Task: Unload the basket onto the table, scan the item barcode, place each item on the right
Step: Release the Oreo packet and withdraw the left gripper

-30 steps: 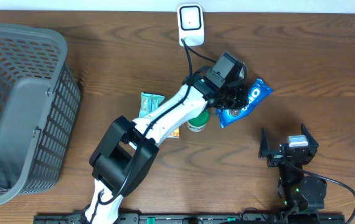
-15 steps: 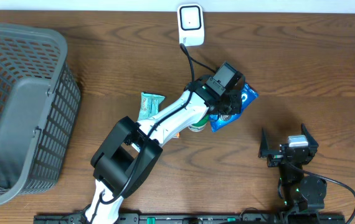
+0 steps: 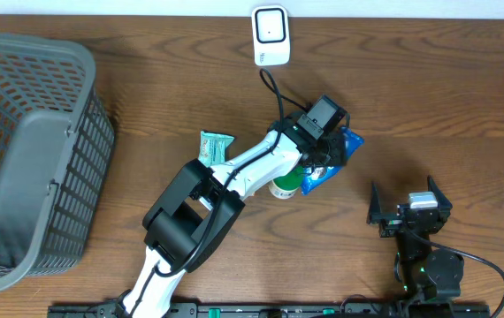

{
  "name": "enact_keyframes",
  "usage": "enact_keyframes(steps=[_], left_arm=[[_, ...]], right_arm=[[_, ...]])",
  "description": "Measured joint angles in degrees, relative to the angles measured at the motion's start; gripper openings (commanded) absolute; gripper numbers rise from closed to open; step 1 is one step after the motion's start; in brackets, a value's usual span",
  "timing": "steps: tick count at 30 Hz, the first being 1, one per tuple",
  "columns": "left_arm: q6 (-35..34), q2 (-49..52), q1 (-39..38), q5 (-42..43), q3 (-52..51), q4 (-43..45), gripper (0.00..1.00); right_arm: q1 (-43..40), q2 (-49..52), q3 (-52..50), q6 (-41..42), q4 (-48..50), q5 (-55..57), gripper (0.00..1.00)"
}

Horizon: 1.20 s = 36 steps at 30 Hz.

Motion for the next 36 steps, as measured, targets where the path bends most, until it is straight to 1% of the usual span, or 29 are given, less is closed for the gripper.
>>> enact_keyframes(steps=[2, 7, 12, 13, 17, 21, 27, 30, 33, 36], left_arm=[[-0.48, 0.00, 0.00, 0.26, 0.00, 0.04, 0.87], [-0.63, 0.07, 0.00, 2.34, 0.00, 0.02, 0.92], [-0.63, 0.02, -0.04, 3.28, 0.02, -0.02, 0.94], [-0.57, -0.07, -0.04, 3.37, 0.04, -0.07, 0.98], [0.90, -2.71, -0.04, 3.37, 0.09, -0.26, 0.98], [3.61, -10.99, -0.04, 2.19, 0.46, -0.09, 0.98], [10.84, -27.41, 0.17, -6.58, 2.62, 0.28, 0.98], [14.67, -33.90, 0.98, -10.78, 3.10, 0.28, 0.98], [19.41, -39.98, 3.58, -14.36, 3.10, -1.49, 0.98], [23.63, -45.05, 7.41, -18.27, 3.10, -5.07, 0.98]], right_arm=[[0.00, 0.00, 0.00, 0.00, 0.00, 0.00, 0.99], [0.00, 0.00, 0.00, 0.02, 0.00, 0.00, 0.99], [0.00, 0.00, 0.00, 0.02, 0.00, 0.00, 0.99], [0.00, 0.00, 0.00, 0.02, 0.00, 0.00, 0.99], [0.00, 0.00, 0.00, 0.00, 0.00, 0.00, 0.99], [0.00, 0.00, 0.00, 0.00, 0.00, 0.00, 0.99], [0.00, 0.00, 0.00, 0.02, 0.00, 0.00, 0.99], [0.00, 0.00, 0.00, 0.02, 0.00, 0.00, 0.99], [0.00, 0.00, 0.00, 0.02, 0.00, 0.00, 0.99], [0.00, 0.00, 0.00, 0.02, 0.00, 0.00, 0.99]])
